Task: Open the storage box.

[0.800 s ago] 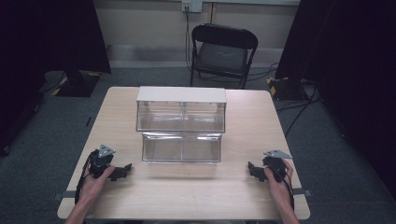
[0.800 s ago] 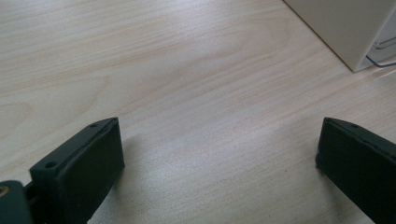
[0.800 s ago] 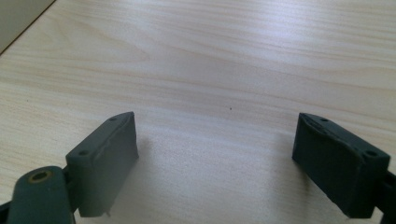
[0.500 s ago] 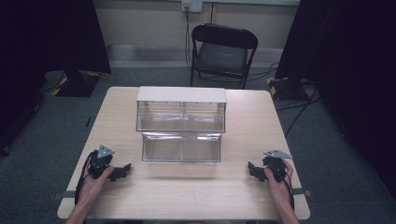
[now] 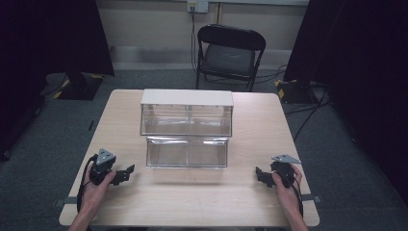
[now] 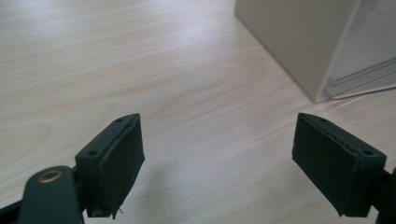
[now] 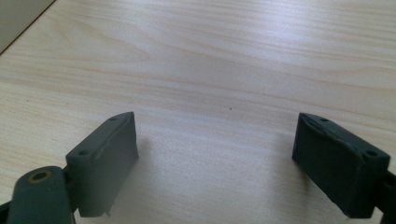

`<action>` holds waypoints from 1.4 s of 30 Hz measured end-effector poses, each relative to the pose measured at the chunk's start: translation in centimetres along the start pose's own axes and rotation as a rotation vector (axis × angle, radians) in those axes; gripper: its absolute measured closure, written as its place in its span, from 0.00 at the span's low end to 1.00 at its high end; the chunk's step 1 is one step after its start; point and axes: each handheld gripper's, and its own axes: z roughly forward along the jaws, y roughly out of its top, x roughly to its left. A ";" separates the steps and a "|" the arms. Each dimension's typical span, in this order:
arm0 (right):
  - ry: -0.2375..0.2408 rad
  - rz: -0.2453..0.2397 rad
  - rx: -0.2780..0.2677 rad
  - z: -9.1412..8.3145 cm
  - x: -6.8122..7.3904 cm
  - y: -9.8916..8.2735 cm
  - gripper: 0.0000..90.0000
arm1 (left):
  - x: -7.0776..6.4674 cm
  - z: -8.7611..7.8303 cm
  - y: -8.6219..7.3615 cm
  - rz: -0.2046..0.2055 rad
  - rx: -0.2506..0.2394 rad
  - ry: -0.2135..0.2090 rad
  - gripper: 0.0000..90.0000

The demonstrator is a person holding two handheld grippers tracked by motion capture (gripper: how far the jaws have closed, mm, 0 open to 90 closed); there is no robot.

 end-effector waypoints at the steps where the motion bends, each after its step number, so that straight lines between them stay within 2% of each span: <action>1: 0.000 0.000 0.000 0.0 0.0 0.0 0.15 | -0.2 -0.2 0.1 0.016 -0.009 -0.009 0.18; 2: 0.000 0.000 0.000 0.0 0.0 0.0 0.15 | -0.6 -0.4 0.2 0.032 -0.022 -0.029 0.18; 3: 0.000 0.000 0.000 0.0 0.0 0.0 0.15 | -0.6 -0.4 0.2 0.032 -0.022 -0.029 0.18; 5: 0.000 0.000 0.000 0.0 0.0 0.0 0.15 | -1.0 -0.5 0.3 0.028 -0.035 -0.054 0.18; 6: 0.000 0.000 0.000 0.0 0.0 0.0 0.15 | -1.4 -0.7 0.5 0.039 -0.040 -0.062 0.18; 11: 0.000 0.000 0.000 0.0 0.0 0.0 0.15 | -2.2 -0.8 0.8 0.056 -0.040 -0.093 0.18; 12: 0.000 0.000 0.000 0.0 0.0 0.0 0.15 | -2.6 -0.8 0.9 0.074 -0.042 -0.110 0.18; 16: 0.000 0.000 0.000 0.0 0.0 0.0 0.15 | -3.3 -0.7 1.1 0.087 -0.041 -0.134 0.18; 18: 0.000 0.000 0.000 0.0 0.0 0.0 0.15 | -3.6 -0.6 1.2 0.080 -0.043 -0.150 0.18; 28: 0.000 0.000 0.000 0.0 0.0 0.0 0.15 | -4.4 0.1 1.6 0.104 -0.038 -0.161 0.18; 32: 0.000 0.000 0.000 0.0 0.0 0.0 0.15 | -4.4 0.4 1.8 0.106 -0.056 -0.162 0.18; 34: 0.000 0.000 0.000 0.0 0.0 0.0 0.15 | -4.3 0.4 1.8 0.091 -0.058 -0.178 0.17; 39: 0.000 0.000 0.000 0.0 0.0 0.0 0.15 | -4.4 0.5 1.9 0.101 -0.057 -0.167 0.17; 42: 0.000 0.000 0.000 0.0 0.0 0.0 0.15 | -4.4 0.3 2.0 0.103 -0.062 -0.176 0.17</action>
